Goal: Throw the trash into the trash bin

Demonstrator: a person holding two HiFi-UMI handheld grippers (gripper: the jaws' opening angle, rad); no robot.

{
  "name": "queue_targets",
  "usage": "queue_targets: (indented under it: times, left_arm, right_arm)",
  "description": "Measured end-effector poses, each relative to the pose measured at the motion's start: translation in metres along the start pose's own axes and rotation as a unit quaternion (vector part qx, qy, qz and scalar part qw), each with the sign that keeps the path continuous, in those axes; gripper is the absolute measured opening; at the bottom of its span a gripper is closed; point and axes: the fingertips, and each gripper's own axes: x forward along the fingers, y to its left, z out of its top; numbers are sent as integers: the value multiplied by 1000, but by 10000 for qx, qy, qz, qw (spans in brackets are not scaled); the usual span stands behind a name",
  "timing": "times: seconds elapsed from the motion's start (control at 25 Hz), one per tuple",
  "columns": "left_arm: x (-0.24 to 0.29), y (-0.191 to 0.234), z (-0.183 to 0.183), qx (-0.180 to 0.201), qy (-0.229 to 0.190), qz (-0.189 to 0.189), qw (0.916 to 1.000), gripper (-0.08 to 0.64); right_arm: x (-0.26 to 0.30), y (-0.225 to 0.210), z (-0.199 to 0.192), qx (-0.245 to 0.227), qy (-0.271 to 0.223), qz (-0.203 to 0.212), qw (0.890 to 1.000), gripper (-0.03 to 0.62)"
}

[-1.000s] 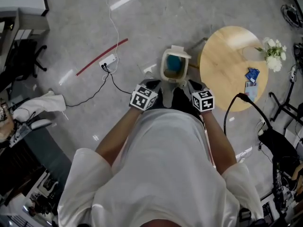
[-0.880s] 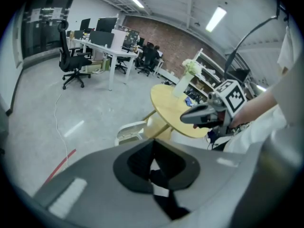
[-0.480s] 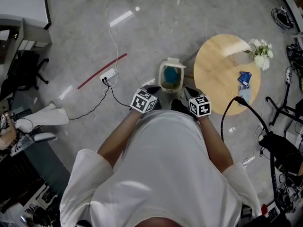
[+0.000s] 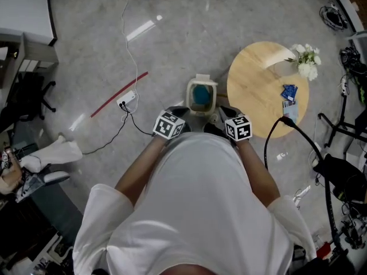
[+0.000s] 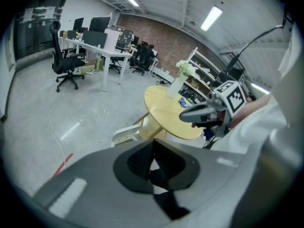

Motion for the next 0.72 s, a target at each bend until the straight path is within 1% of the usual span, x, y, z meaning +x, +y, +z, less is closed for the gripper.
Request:
queue_targets:
  times: [0.24, 0.44, 0.64, 0.72]
  left_arm:
    - [10, -6, 18, 97, -3, -38, 9999, 5]
    - [17, -16, 27, 194, 36, -82, 9998, 6]
    - [32, -25, 34, 195, 75, -85, 9997, 5]
    - [37, -30, 36, 202, 101, -85, 9997, 5]
  right_arm:
    - [-10, -19, 5, 52, -67, -37, 10000, 2]
    - [-26, -42, 4, 237, -194, -274, 9992, 2]
    - [-39, -75, 1, 468, -332, -442, 9974, 3]
    - [-45, -87, -1, 494, -353, -515, 9968, 26]
